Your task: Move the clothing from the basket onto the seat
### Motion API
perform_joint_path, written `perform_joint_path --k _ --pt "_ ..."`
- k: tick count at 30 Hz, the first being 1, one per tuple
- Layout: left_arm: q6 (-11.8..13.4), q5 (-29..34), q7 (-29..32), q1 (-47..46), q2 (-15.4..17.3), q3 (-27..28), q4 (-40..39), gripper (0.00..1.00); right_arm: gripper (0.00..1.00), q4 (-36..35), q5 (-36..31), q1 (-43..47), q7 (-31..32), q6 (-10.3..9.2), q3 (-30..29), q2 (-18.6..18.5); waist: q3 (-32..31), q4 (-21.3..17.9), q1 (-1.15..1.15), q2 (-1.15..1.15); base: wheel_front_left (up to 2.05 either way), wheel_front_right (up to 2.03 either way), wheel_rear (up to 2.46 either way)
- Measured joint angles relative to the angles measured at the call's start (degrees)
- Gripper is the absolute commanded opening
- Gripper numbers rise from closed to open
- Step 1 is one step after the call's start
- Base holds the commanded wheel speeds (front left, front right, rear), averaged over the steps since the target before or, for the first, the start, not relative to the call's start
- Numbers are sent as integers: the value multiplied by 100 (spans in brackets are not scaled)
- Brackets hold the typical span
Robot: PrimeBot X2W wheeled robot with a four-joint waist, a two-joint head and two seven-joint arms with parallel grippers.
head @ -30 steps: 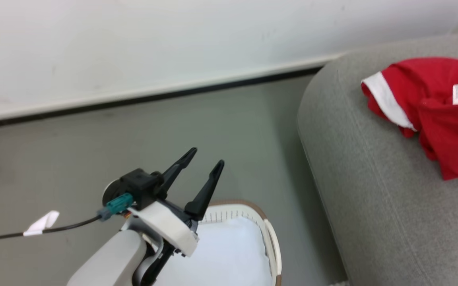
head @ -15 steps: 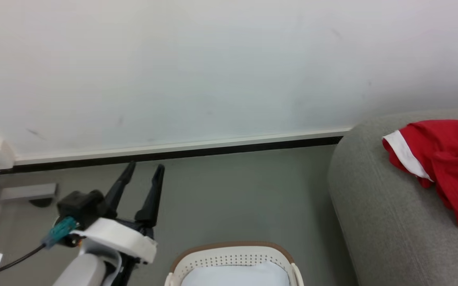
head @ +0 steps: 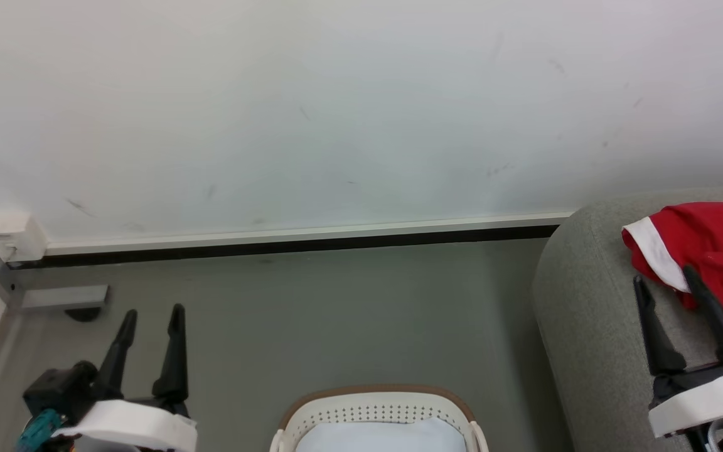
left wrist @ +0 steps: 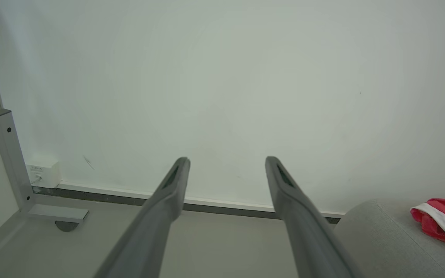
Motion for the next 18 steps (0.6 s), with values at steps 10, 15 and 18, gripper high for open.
perform_joint_path --k 10,15,18 --pt "-438 850 0 546 -652 847 44 100 100 65 -703 543 -174 1 -332 1155 53 -148 0 0 0 0 0" --pt "-594 1077 0 634 -825 1077 112 100 100 -15 -847 817 -183 0 -412 1415 78 -153 0 0 0 0 0" --pt "-645 1196 0 631 -898 1134 135 100 100 -9 -890 831 -183 0 -397 1443 86 -145 1 0 0 0 0"
